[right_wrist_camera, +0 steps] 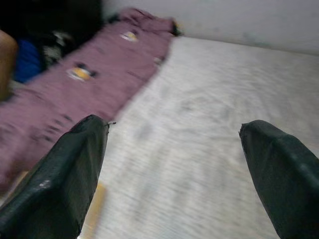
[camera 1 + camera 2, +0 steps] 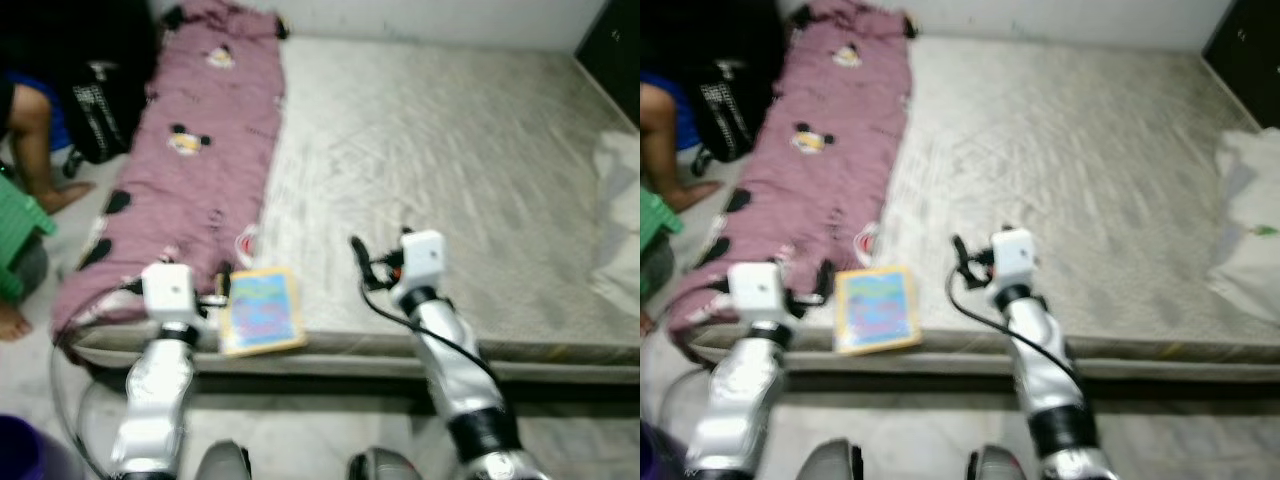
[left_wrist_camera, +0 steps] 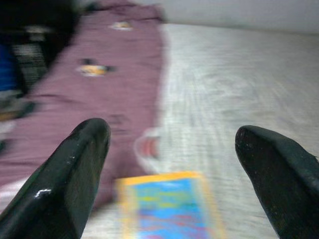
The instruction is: Clean up the room
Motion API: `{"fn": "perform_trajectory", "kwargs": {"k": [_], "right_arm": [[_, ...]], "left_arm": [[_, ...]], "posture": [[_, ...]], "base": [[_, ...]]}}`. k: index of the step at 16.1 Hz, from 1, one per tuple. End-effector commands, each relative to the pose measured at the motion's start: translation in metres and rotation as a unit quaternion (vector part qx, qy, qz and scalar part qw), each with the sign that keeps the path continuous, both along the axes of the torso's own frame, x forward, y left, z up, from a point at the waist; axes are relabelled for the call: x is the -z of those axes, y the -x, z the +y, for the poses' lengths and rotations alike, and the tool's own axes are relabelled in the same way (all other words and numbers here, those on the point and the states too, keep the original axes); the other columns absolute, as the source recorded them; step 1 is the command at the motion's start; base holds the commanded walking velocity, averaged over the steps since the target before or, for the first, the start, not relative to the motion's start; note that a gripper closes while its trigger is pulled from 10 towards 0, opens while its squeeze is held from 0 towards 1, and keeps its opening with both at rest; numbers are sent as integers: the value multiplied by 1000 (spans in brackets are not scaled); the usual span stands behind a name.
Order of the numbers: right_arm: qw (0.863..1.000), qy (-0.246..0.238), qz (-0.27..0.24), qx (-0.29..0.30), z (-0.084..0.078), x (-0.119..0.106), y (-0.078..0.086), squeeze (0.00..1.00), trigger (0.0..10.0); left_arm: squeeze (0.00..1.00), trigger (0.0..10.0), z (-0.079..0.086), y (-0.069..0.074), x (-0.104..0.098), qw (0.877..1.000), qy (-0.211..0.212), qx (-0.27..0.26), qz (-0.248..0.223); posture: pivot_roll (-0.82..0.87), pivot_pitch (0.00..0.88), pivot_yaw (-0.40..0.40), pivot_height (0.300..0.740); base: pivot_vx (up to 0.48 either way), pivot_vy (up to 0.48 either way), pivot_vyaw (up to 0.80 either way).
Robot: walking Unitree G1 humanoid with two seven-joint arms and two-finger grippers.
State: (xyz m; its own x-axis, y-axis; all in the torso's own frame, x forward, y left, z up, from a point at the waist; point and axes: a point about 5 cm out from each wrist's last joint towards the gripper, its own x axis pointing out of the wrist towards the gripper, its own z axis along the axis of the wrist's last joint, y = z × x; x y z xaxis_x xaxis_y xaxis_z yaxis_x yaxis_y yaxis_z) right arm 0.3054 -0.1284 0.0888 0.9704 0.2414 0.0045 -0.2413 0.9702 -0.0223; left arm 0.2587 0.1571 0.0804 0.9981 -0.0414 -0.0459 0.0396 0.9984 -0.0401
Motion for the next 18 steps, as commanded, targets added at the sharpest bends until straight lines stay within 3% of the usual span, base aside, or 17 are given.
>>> {"fn": "perform_trajectory", "kwargs": {"k": [1,7,18], "right_arm": [[1000,-7,-3,-1,4,-3,-2,0,10000],[1000,-4,-4,-2,4,-3,-2,0,10000],[1000,-1,-6,-3,4,-4,-3,0,10000]], "left_arm": [[0,10000,9,1,0,1000,-8,-7,2],[0,10000,6,2,-3,1000,-1,4,-12],[0,10000,3,1,-4,1000,0,17,-21]], "posture": [[55,125,-46,740],[55,125,-47,740],[54,118,-50,740]], "base": [[0,-315,0],[0,-49,0],[325,0,0]]}}
